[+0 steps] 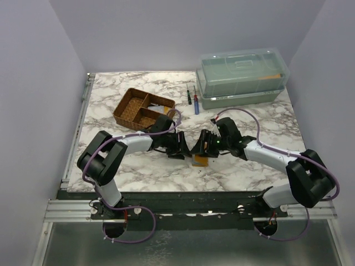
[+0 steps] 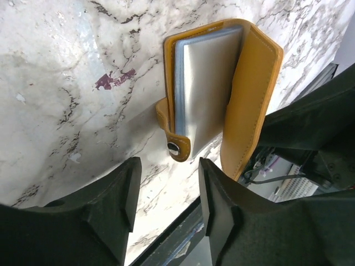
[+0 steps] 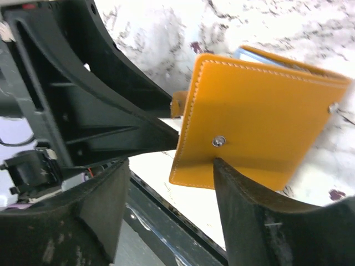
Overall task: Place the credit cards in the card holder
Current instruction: Close the card holder at the center of the board.
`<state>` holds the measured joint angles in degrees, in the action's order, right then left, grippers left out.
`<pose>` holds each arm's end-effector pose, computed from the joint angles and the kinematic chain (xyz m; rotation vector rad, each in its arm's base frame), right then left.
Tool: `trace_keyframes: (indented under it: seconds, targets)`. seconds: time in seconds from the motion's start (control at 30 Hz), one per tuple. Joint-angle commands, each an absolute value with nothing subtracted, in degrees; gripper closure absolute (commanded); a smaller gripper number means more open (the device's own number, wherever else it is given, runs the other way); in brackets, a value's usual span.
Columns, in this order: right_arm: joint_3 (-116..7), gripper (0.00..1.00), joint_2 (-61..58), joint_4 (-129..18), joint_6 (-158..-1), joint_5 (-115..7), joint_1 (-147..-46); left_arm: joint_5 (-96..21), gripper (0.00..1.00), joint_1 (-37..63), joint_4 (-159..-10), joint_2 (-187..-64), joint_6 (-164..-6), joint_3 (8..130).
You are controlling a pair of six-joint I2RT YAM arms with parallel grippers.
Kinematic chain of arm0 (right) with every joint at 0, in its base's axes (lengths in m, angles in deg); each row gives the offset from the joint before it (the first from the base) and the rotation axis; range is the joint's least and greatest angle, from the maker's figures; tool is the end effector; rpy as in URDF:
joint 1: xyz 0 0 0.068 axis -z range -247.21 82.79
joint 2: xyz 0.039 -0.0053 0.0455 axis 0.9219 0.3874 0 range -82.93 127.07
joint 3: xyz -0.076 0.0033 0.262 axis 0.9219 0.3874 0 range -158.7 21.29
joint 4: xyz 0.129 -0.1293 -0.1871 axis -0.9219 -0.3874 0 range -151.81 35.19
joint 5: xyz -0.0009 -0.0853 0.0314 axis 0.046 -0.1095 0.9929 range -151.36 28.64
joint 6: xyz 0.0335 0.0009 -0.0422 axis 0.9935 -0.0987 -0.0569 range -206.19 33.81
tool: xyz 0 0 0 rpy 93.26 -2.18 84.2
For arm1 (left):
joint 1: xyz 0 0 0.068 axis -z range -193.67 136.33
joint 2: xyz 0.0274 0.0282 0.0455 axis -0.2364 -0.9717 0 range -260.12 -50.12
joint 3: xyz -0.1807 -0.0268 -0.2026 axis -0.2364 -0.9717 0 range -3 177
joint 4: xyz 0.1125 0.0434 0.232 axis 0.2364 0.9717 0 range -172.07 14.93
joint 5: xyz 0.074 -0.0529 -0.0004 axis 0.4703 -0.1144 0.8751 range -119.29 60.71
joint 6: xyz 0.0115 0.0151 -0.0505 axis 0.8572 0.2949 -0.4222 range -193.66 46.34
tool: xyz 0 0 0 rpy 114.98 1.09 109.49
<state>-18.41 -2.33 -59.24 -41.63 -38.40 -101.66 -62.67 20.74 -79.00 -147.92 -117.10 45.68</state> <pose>0.2201 0.1679 0.1830 0.0128 2.5839 1.0768 0.2571 -0.2000 0.1471 0.0646 2.7390 -1.2223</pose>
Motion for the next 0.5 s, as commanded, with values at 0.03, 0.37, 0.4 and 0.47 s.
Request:
trace_keyframes:
  seconds: [0.03,0.37,0.4,0.47]
  targets:
    - [-17.85,0.42,0.41,-53.22,-39.31,-38.09,-101.92,-59.99,0.56,20.74,-77.41,-147.49,-114.79,47.62]
    - [-14.70,0.63,2.13,-51.85,-37.87,-41.46,-101.92,-56.14,0.56,20.86,-73.46,-150.28,-111.23,52.30]
    - [-14.54,0.65,2.14,-51.75,-37.77,-41.66,-101.92,-55.57,0.56,20.93,-73.12,-150.41,-110.98,52.62]
    - [-14.40,0.68,2.22,-51.50,-37.61,-41.89,-101.92,-54.68,0.57,21.29,-72.61,-150.40,-110.70,53.07]
